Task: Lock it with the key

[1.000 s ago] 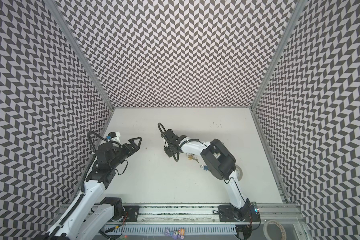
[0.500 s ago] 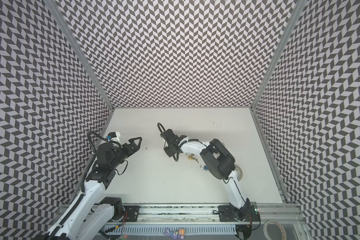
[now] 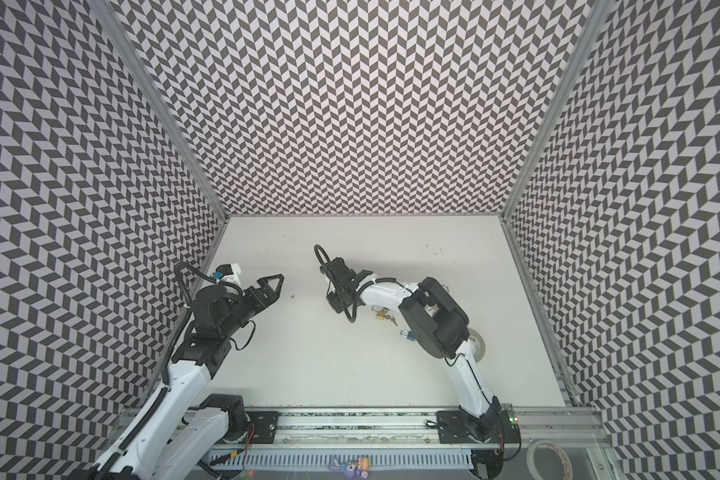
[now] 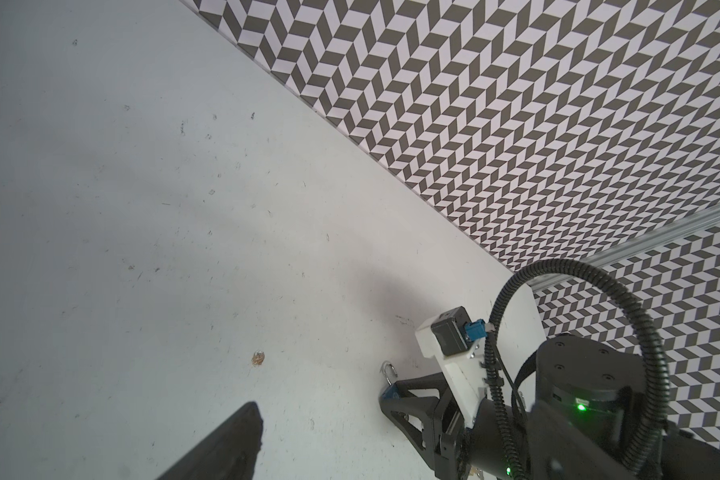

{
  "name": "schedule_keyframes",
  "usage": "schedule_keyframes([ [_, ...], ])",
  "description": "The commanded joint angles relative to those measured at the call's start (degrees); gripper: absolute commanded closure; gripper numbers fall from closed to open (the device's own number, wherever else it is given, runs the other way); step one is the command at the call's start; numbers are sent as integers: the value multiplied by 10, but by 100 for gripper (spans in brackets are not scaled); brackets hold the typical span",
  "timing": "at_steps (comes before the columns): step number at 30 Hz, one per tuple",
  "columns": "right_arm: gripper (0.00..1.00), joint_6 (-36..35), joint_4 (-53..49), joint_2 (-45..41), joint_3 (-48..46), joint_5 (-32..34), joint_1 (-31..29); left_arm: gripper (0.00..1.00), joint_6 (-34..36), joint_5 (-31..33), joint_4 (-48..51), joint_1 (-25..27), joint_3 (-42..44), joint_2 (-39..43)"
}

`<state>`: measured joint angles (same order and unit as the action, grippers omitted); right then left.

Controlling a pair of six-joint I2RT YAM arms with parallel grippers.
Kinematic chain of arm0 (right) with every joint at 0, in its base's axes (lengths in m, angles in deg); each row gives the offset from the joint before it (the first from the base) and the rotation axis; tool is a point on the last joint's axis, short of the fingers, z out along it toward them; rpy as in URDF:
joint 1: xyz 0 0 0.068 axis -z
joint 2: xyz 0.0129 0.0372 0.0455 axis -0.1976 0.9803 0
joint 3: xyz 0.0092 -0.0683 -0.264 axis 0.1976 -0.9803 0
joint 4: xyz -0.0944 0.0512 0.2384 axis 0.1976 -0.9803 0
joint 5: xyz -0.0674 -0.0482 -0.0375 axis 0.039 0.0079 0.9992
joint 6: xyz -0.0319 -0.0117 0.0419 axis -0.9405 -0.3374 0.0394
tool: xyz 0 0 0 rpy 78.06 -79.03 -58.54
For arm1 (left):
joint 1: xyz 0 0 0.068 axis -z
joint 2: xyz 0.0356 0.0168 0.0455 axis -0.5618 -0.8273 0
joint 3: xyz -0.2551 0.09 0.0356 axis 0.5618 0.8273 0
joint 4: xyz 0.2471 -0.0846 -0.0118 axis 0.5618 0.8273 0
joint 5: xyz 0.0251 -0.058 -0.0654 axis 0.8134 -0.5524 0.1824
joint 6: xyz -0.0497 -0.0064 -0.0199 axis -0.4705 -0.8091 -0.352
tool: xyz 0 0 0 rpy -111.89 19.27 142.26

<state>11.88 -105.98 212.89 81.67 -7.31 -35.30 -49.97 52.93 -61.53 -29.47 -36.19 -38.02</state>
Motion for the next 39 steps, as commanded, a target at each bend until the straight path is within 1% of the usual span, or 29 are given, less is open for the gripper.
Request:
schedule_keyframes([
  [1, 78, -3, -13, 24, 2, -11, 0, 0, 8, 7, 9, -3, -9, 2],
  [8, 81, -2, -15, -5, -4, -13, 0, 0, 12, 7, 11, -4, -14, 1],
  [11, 82, 1, -3, -40, -17, -22, 0, 0, 23, 5, 14, -4, -26, 1],
  [16, 84, 4, 29, -118, -66, -47, 1, 0, 60, 7, 27, -4, -65, 1],
  [18, 85, 5, 38, -152, -89, -67, 4, 0, 78, 2, 24, -5, -81, 3],
  [22, 89, 24, 82, -233, -147, -143, 21, 0, 109, -27, -25, -5, -100, 10],
  [24, 91, 39, 106, -281, -177, -193, 36, 5, 144, -64, -79, -5, -106, 7],
  [25, 92, 44, 116, -300, -189, -218, 44, 5, 162, -90, -110, -4, -107, 4],
  [27, 93, 53, 135, -346, -216, -268, 58, 5, 221, -155, -172, -2, -113, -7],
  [29, 95, 61, 152, -386, -237, -301, 68, 8, 255, -204, -209, 0, -126, -27],
  [30, 95, 62, 156, -403, -245, -312, 70, 9, 279, -241, -217, 0, -141, -38],
  [32, 95, 61, 156, -433, -254, -314, 72, 11, 315, -276, -210, 8, -173, -58],
  [34, 95, 59, 146, -459, -258, -302, 73, 12, 368, -297, -195, 21, -200, -70],
  [36, 96, 56, 135, -484, -260, -295, 72, 14, 433, -325, -199, 37, -211, -76],
  [37, 96, 52, 129, -494, -261, -298, 73, 17, 470, -349, -197, 43, -216, -80],
  [38, 96, 48, 125, -505, -263, -302, 73, 19, 511, -385, -188, 50, -225, -85],
  [39, 96, 47, 123, -517, -266, -307, 72, 20, 539, -426, -173, 52, -240, -95],
])
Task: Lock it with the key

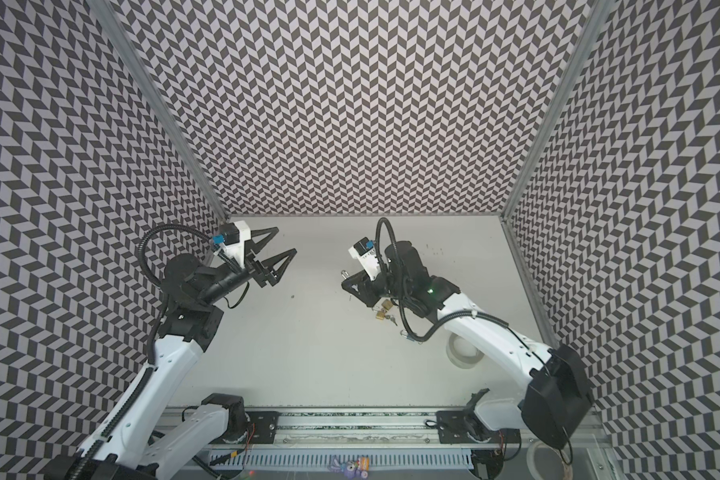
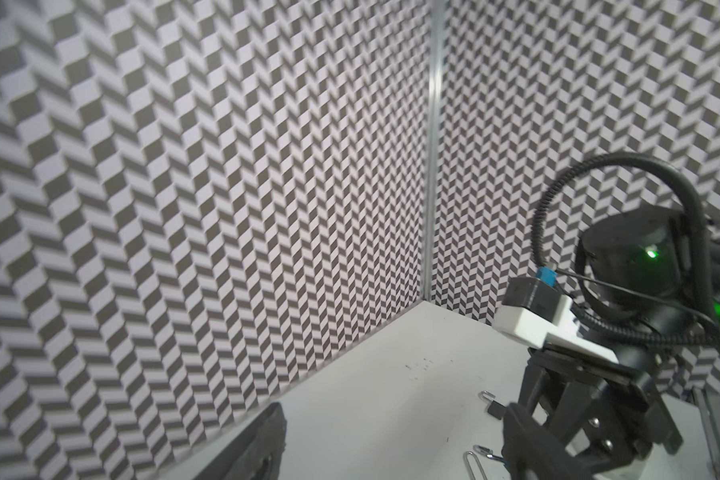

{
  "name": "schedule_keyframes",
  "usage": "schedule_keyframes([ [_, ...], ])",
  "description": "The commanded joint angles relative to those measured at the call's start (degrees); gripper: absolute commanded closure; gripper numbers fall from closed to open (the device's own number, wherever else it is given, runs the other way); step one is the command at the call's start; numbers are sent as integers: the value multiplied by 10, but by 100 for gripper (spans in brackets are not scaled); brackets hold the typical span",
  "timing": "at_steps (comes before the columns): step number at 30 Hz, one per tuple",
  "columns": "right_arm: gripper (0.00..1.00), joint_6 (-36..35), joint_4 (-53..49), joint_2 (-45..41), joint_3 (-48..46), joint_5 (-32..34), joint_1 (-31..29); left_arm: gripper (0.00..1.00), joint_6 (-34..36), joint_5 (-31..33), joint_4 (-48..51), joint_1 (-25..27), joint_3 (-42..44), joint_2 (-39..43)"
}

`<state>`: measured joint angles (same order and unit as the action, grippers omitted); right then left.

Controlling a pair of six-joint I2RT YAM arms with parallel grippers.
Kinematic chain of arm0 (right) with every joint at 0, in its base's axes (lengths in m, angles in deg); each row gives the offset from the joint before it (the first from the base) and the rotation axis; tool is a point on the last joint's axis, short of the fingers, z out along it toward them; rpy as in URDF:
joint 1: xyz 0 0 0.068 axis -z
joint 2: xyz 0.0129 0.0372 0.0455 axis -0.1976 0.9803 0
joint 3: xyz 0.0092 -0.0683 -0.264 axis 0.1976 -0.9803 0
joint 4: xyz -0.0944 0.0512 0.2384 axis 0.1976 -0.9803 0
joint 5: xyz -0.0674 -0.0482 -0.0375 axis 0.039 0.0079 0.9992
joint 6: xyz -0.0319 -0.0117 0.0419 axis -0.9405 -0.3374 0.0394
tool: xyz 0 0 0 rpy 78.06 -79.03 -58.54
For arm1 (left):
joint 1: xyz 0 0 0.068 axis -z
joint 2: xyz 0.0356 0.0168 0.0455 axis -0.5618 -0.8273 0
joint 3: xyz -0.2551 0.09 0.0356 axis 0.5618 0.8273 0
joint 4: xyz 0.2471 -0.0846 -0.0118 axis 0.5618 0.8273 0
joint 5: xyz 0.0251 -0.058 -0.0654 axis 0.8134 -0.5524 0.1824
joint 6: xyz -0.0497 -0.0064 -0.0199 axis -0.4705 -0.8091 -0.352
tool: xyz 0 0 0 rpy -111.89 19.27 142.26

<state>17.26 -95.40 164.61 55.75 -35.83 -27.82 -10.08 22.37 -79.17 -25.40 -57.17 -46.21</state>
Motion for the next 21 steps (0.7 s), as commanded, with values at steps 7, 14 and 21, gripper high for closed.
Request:
schedule_keyframes([
  [7, 96, -29, 0, -108, -16, -69, -2, 29, 369, -242, 216, 89, -153, -90],
  [14, 96, -44, -18, -152, -10, -149, -2, 32, 550, -80, 421, 205, -238, -149],
  [21, 96, -57, -32, -162, -9, -139, -2, 37, 575, -85, 431, 224, -258, -147],
])
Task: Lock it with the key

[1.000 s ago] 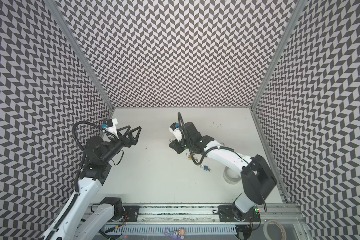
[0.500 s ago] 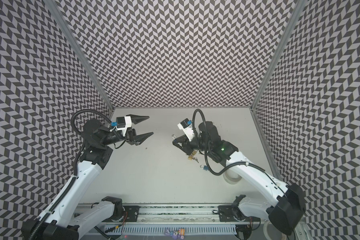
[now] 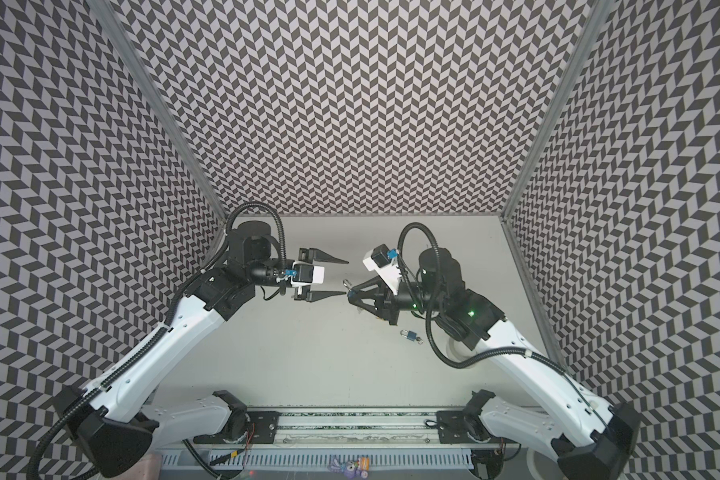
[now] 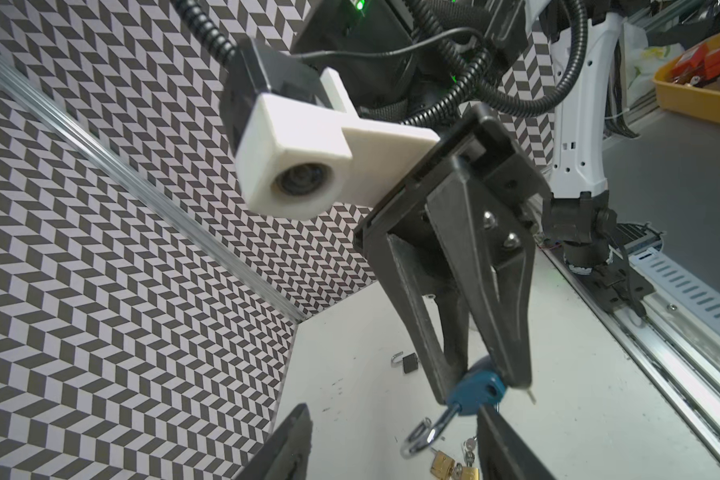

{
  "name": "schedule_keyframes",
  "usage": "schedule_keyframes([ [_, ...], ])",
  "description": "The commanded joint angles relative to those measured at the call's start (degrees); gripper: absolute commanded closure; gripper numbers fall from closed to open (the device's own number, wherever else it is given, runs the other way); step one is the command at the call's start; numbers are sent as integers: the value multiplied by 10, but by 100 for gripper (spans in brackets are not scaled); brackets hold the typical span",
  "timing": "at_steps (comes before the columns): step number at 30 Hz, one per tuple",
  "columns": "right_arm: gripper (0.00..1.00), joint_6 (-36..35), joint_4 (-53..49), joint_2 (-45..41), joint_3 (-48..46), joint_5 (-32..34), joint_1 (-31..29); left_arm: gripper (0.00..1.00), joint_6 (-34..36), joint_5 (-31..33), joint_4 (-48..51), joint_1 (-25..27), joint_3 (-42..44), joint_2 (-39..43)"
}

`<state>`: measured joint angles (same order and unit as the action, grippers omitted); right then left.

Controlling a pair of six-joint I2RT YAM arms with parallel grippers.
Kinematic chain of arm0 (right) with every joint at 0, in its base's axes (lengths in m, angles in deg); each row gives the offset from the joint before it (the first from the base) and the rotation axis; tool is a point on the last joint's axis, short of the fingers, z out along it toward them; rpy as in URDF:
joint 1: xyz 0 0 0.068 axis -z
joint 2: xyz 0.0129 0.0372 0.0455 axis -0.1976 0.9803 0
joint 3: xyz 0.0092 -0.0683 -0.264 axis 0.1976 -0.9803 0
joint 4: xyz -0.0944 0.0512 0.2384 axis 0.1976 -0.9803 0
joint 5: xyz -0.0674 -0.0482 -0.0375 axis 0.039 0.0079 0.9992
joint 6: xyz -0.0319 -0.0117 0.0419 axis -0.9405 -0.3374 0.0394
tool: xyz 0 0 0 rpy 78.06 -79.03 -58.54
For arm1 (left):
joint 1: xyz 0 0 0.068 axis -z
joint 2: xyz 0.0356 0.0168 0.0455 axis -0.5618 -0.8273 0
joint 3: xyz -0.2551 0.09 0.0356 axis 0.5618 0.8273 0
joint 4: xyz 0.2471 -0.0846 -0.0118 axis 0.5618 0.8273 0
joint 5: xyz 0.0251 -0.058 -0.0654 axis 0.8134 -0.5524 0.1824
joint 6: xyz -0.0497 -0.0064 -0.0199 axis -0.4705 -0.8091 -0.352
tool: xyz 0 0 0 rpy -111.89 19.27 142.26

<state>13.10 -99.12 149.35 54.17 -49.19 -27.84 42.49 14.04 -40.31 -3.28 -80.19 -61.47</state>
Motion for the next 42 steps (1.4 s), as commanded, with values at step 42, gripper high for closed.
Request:
schedule_keyframes([
  [42, 98, 9, 31, -5, 29, -50, -2, 68, 105, -21, 120, 30, -45, -5],
])
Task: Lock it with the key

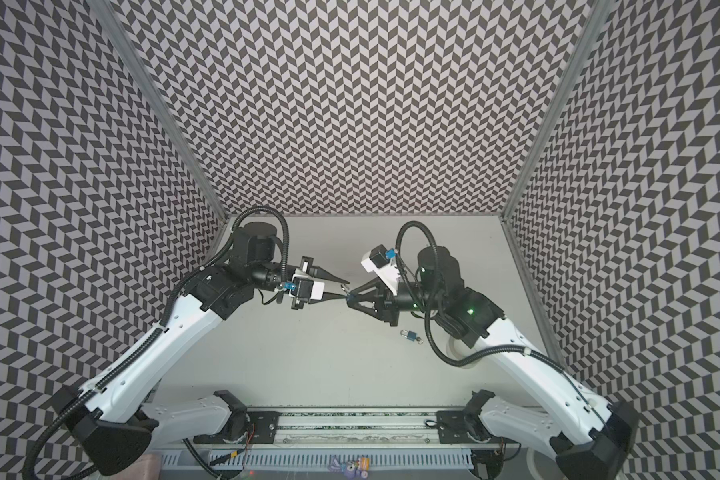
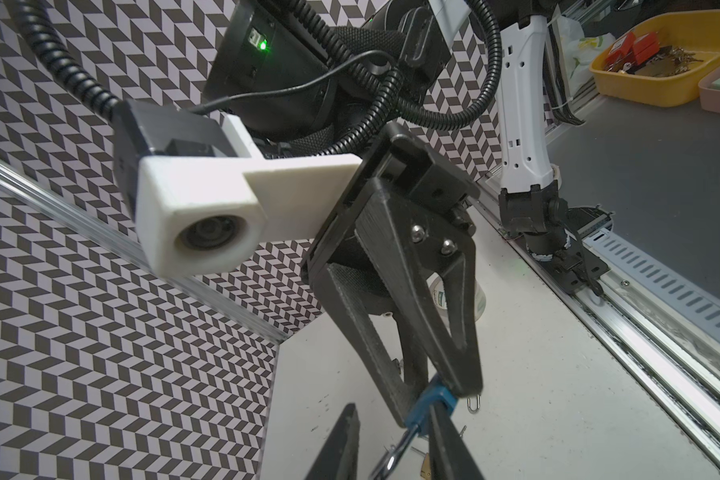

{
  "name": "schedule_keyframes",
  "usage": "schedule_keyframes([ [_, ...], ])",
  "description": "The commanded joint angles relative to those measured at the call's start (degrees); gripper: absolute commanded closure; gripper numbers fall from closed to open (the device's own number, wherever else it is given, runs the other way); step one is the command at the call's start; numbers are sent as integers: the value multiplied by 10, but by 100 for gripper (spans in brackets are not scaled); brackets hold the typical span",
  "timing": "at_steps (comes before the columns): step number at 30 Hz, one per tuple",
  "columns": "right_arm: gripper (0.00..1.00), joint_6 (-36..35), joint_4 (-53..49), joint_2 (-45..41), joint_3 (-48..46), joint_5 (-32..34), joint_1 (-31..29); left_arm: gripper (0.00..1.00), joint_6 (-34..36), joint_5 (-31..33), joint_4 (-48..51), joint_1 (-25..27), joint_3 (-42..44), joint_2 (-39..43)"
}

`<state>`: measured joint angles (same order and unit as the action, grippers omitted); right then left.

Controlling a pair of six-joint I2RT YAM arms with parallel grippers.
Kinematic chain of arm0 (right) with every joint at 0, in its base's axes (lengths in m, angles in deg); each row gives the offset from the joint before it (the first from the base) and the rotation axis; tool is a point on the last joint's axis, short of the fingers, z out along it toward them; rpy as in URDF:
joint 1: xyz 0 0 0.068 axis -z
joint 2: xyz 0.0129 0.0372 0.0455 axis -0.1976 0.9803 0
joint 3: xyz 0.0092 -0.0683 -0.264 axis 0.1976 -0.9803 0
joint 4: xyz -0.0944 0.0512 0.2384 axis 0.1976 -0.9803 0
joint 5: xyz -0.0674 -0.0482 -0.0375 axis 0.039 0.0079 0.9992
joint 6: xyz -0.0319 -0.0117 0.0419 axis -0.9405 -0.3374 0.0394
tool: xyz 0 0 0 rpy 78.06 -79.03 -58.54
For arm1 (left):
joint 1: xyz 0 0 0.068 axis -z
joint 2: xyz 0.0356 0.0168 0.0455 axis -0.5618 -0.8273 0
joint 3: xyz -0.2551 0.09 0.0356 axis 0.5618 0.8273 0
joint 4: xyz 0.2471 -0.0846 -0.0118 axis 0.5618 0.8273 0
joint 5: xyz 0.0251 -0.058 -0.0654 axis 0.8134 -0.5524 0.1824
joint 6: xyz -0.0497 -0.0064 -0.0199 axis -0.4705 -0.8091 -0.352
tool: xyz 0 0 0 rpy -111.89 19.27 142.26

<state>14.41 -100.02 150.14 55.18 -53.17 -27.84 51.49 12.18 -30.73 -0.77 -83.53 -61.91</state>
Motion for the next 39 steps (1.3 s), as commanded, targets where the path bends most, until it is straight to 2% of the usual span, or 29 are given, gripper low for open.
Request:
schedule_keyframes([
  [1, 98, -4, 42, -14, 18, -9, -2, 68, 15, -2, 23, 4, -11, 0],
  [10, 99, -6, 43, -19, 17, 17, -2, 66, 17, 3, 22, 5, -7, 7],
  [14, 100, -6, 44, -28, 14, 49, -2, 65, 18, 6, 21, 4, -5, 13],
  [23, 100, -11, 39, -25, 13, 9, -2, 64, 18, 4, 21, 5, -8, 12],
  [30, 100, -15, 36, -21, 12, -22, -2, 70, 18, 1, 24, 4, -10, 7],
  [39, 100, -18, 33, -19, 12, -16, -3, 82, 19, 0, 27, 5, -12, 7],
])
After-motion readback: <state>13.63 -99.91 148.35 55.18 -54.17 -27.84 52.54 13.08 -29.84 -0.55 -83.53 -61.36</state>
